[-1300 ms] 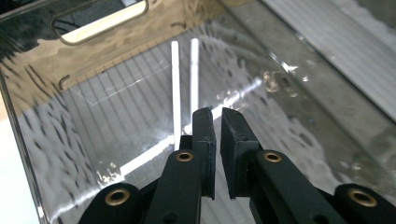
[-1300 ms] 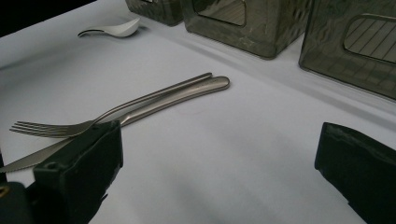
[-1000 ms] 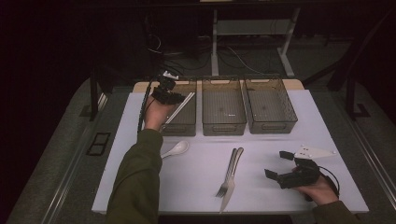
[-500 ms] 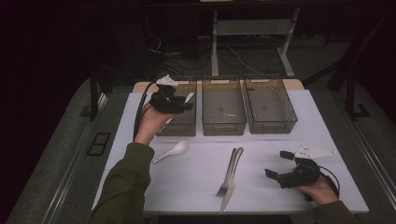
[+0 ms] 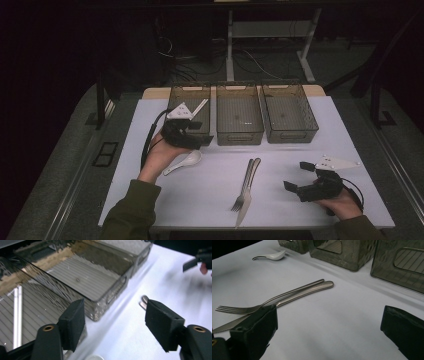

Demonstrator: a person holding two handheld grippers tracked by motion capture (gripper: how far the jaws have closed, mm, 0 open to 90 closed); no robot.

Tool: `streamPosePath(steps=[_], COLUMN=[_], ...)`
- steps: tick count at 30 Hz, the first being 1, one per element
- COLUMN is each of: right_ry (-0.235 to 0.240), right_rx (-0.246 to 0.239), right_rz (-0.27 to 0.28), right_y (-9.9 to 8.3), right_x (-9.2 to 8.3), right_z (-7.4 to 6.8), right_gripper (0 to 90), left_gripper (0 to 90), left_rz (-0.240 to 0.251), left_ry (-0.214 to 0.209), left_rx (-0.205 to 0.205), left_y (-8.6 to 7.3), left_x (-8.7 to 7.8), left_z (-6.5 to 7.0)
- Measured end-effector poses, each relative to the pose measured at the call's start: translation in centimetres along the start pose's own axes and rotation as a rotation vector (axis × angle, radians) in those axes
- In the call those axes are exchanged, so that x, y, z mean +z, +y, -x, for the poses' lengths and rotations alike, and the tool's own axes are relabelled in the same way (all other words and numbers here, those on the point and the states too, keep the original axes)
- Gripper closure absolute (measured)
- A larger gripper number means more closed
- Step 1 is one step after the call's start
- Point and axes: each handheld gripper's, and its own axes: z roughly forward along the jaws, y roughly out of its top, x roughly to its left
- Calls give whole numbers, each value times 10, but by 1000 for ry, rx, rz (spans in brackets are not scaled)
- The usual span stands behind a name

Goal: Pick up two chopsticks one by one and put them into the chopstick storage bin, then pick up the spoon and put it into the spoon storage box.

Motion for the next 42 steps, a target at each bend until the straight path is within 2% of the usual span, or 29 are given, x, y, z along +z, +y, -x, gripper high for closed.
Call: streamPosePath(steps=[5, 7, 12, 15, 18, 22, 26, 29, 30, 33, 36, 40, 42], right_ry=[-4, -4, 0, 1, 4, 3, 3, 2, 2, 2, 4, 0, 0], right_rx=[-1, -1, -6, -5, -9, -10, -11, -11, -10, -8, -8, -4, -9], right_rz=[11, 12, 11, 11, 10, 11, 11, 11, 11, 9, 9, 12, 11], right_y=[0, 0, 0, 0, 0, 1, 1, 1, 1, 1, 1, 1, 1], right_x=[-2, -1, -2, -2, -2, -2, -2, -2, -2, -2, -2, -3, -3], right_z=[1, 1, 0, 0, -1, -1, -1, -1, -1, -1, -1, -1, -1], right_gripper=[11, 11, 11, 11, 11, 11, 11, 11, 11, 11, 11, 11, 11], left_gripper=[283, 275, 273, 274, 285, 320, 413, 526, 597, 716, 816, 888, 889], left_rz=[20, 2, 15, 49, 50, 36, 26, -25, -43, -75, -127, -152, -179], left_ry=[-5, -4, 20, 34, 63, 79, 96, 114, 97, 80, 82, 77, 78], left_rx=[-10, -2, -8, -22, -28, -41, -70, -83, -90, -100, -99, -131, -130], left_y=[-19, -25, -43, -54, -64, -74, -80, -83, -85, -88, -93, -102, -106], left_x=[-1, -1, -3, -6, -8, -7, -5, -5, -5, -4, -3, -4, -6], left_z=[10, 13, 18, 19, 18, 15, 9, 6, 6, 4, 1, -3, -3])
